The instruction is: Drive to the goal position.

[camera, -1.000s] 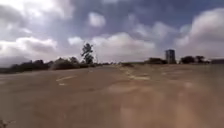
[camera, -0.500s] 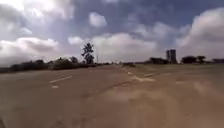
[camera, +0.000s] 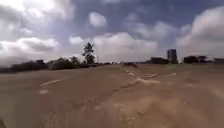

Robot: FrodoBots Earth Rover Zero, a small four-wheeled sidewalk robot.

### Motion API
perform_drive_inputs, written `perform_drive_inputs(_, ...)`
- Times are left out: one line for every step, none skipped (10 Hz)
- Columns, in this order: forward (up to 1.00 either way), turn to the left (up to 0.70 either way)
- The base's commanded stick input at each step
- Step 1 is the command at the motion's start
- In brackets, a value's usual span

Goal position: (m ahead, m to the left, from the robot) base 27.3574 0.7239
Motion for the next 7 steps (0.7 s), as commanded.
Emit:
perform_drive_inputs(1.00,0.00)
perform_drive_inputs(1.00,0.00)
perform_drive_inputs(1.00,0.00)
perform_drive_inputs(1.00,0.00)
perform_drive_inputs(1.00,0.00)
perform_drive_inputs(1.00,0.00)
perform_drive_inputs(1.00,0.00)
